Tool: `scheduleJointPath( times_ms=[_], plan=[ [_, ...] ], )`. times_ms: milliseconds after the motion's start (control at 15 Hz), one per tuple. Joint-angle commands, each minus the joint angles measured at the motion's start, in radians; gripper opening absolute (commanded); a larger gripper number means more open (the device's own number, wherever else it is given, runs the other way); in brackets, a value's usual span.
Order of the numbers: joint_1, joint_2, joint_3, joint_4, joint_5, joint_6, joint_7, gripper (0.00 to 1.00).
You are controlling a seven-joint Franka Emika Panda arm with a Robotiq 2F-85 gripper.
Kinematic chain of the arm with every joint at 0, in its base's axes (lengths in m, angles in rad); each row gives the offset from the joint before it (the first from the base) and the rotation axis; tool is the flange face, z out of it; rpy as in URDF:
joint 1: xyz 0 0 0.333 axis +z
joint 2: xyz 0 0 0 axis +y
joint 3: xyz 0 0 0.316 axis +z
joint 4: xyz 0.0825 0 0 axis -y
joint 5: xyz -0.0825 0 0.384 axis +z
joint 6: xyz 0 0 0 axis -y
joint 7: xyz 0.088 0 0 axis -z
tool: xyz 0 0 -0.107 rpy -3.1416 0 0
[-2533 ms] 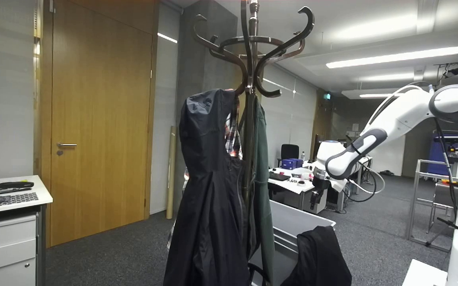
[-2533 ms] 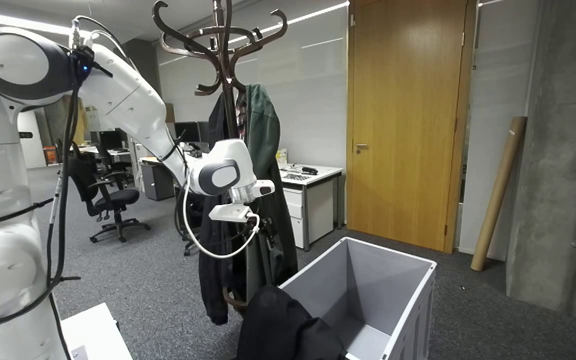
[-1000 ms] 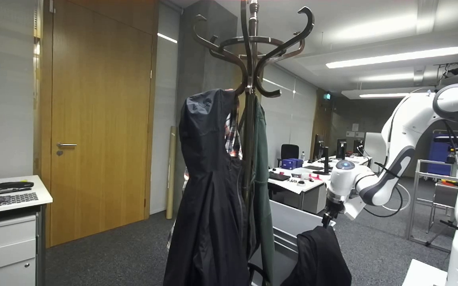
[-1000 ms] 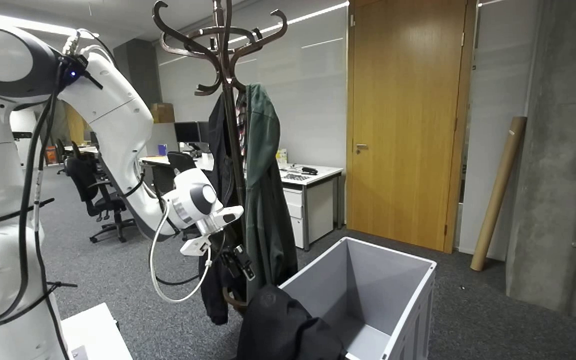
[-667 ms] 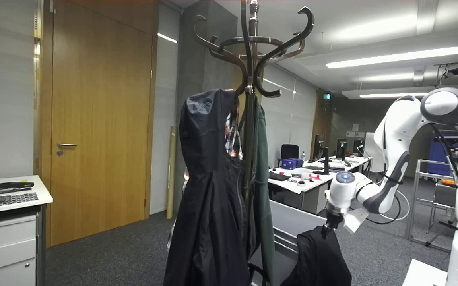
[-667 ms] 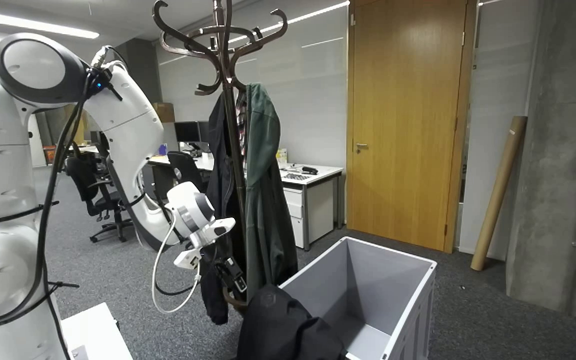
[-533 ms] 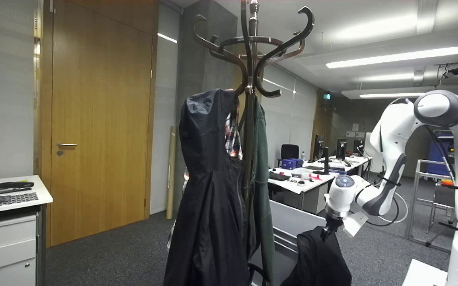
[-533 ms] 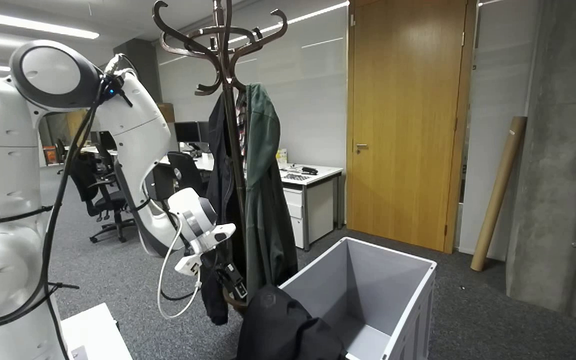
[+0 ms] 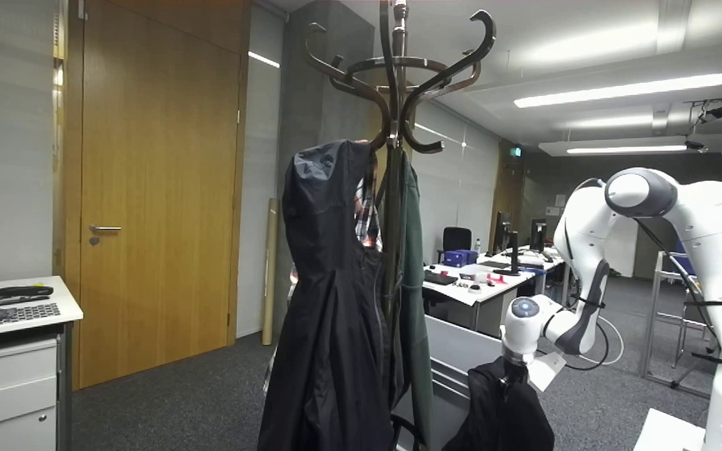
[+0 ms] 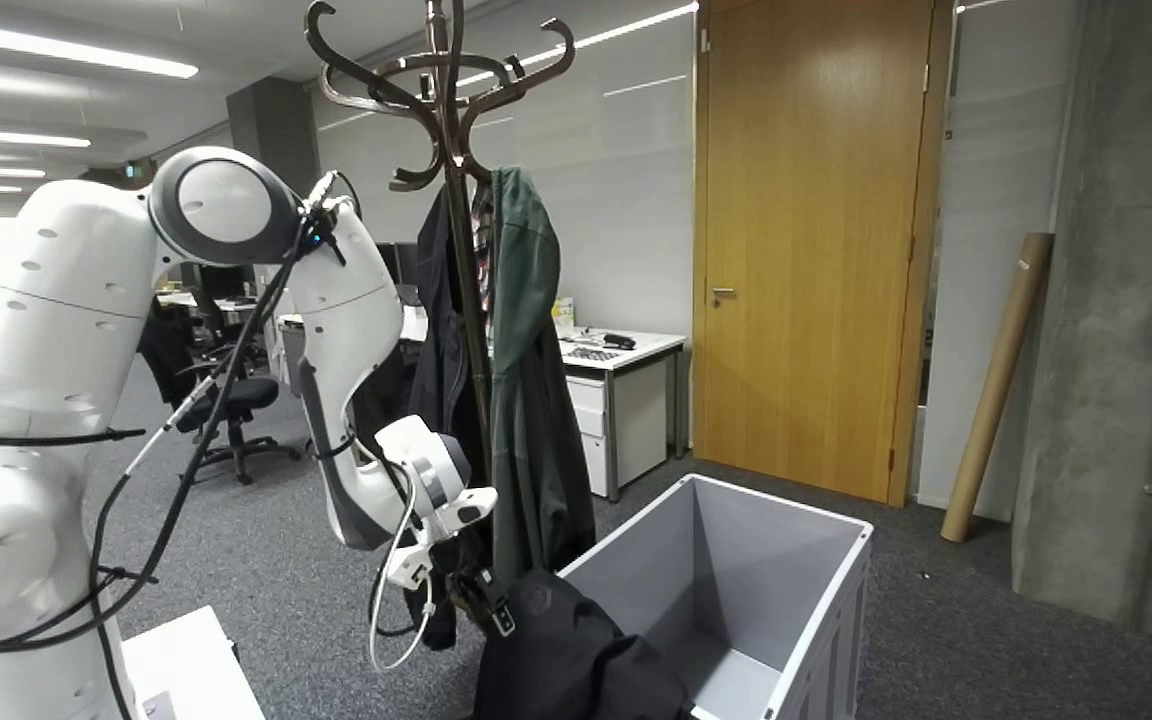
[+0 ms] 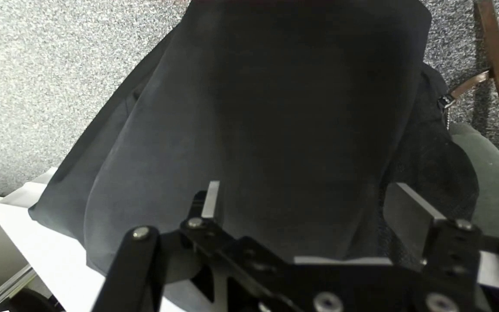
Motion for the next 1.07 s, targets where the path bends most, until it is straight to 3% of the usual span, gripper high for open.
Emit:
scheduleJointPath(
  times_ms=[0,600,667,733,1000],
  plan=[
    [-0.015,0.115,-0.012,0.098,-0.024,0.028,0.02,1.0],
    [-0.035,0.282,-0.012,0.225,0.0,0.03,-0.009,1.0],
    [-0.036,0.29,-0.013,0.232,-0.007,0.031,-0.01,0.75],
    [-0.036,0.296,-0.013,0.238,-0.009,0.029,-0.008,0.74],
    [-0.037,0.284,-0.012,0.244,-0.018,0.031,-0.004,0.42]
  ],
)
